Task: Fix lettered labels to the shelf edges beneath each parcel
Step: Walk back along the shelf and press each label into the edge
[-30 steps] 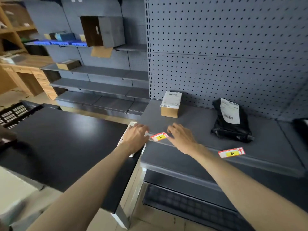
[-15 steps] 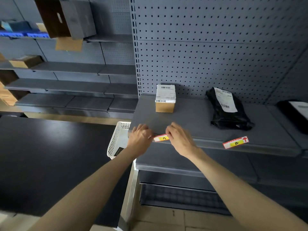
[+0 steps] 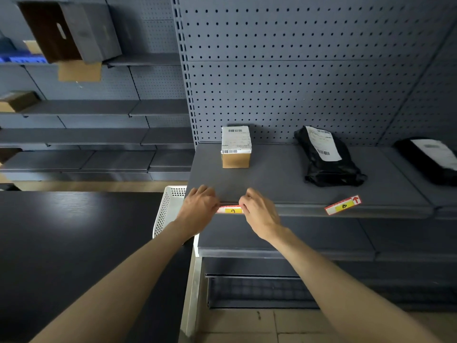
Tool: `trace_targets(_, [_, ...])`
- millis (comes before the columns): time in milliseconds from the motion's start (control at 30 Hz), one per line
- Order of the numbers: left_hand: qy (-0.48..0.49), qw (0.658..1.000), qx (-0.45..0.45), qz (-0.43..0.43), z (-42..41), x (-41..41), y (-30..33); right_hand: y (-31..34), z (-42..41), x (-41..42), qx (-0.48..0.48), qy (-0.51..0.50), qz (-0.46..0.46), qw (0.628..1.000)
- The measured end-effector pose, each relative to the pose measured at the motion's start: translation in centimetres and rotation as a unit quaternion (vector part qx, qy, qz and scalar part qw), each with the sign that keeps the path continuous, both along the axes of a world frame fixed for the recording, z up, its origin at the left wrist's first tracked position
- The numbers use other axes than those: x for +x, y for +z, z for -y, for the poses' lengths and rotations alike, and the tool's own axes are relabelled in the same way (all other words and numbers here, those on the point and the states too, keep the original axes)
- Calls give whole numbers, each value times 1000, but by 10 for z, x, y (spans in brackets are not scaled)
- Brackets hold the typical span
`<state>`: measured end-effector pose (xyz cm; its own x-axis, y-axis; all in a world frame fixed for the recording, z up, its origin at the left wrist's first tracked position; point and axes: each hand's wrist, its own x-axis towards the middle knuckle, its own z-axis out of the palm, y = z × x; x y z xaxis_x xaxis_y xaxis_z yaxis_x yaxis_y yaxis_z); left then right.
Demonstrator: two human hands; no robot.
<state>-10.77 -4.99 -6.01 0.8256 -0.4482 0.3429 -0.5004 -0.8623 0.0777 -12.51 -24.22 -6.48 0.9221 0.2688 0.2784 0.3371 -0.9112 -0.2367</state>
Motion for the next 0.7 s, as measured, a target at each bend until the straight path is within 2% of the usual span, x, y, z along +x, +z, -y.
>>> trace_targets(133, [-1,999,34,-22,7,2,6,7,7,-1,-17,16,-9,1000])
trace_targets(300, [-15,999,-35,-35,29,2,23,28,47,-9,4,8,-17,1000])
trace_targets(700, [-35,997,-65,-28,188,-15,38,57,226,-33,-51,-67,-15,996])
